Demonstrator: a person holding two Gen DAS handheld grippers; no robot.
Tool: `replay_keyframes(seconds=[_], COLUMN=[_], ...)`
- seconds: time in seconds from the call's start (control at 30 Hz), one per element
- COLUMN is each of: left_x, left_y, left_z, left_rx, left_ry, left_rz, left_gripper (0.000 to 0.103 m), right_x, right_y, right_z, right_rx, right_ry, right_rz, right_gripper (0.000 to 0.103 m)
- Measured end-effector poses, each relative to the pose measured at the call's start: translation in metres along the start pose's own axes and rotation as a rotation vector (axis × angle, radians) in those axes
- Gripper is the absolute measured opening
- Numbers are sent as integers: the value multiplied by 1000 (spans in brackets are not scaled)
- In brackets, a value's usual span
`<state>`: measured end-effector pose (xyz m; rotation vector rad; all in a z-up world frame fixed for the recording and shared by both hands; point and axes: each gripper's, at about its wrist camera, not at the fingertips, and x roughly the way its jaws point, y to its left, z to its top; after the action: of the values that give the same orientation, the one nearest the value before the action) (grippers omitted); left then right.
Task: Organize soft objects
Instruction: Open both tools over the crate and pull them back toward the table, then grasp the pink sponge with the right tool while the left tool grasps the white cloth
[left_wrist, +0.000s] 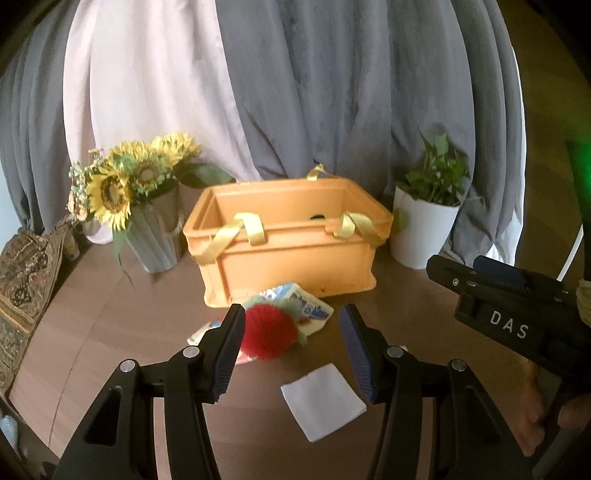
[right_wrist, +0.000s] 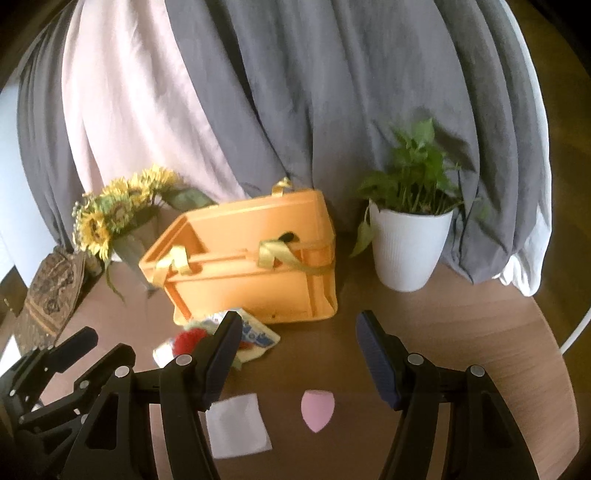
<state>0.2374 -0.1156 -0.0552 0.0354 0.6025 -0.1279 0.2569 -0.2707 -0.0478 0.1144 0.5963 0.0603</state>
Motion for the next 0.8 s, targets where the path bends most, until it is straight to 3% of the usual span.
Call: replay_keyframes(seconds=[0.8], left_x=[51], left_y=[-19], left_z=[-62], left_rx=[-7], left_ry=[195], left_rz=[-20], left_gripper=[53], right_x=[52], right_y=[-23], right_z=[-61], right_rx=[-26], right_ry=[207], right_rz=[6], right_gripper=[65])
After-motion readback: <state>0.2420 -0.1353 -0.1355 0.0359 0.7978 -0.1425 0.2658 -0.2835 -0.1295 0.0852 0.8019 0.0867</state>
